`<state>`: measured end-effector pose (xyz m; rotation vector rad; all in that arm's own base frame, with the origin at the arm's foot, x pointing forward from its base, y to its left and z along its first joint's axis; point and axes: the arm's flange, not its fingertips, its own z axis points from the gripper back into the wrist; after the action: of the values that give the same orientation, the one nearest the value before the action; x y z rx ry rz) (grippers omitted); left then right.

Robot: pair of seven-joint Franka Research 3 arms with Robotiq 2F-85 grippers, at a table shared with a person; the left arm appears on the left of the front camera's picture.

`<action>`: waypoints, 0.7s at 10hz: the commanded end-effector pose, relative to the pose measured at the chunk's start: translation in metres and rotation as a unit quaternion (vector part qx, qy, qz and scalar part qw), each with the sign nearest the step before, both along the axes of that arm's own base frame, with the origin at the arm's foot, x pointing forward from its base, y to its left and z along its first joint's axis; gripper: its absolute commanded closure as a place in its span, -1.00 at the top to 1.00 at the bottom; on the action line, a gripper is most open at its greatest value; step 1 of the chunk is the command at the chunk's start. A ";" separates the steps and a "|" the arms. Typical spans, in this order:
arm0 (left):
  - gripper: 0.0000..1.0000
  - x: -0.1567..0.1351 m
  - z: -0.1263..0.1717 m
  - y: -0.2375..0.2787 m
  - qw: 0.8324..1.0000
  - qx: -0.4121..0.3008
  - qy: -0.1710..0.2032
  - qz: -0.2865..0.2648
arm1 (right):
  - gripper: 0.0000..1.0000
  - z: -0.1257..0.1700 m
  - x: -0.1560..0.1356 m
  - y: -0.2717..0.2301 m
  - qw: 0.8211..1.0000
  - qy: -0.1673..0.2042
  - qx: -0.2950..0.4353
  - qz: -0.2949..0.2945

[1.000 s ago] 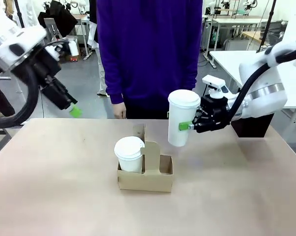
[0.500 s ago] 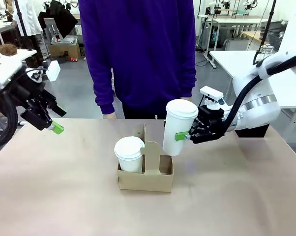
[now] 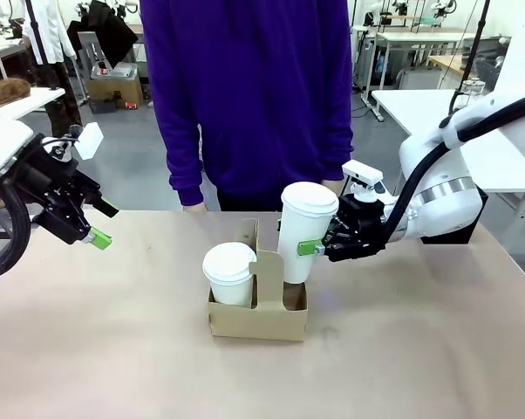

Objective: Pour a drink into a cup and package it in a carrier.
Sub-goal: Insert the held 600 ml Paper Cup into the Cup Carrier.

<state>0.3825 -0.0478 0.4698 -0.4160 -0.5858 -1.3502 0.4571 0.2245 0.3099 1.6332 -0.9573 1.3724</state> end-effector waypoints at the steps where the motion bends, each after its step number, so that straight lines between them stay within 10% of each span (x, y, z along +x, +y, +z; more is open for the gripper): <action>1: 1.00 -0.001 0.004 -0.003 1.000 0.003 -0.005 -0.009 | 0.60 -0.006 -0.001 0.007 1.000 0.007 -0.001 -0.009; 7: 1.00 -0.001 0.004 -0.003 1.000 0.003 -0.005 -0.009 | 0.60 -0.048 0.009 0.004 0.999 0.039 -0.027 -0.001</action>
<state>0.3820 -0.0518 0.4719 -0.4021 -0.5808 -1.3606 0.4614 0.2304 0.2817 1.6643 -0.9274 1.3086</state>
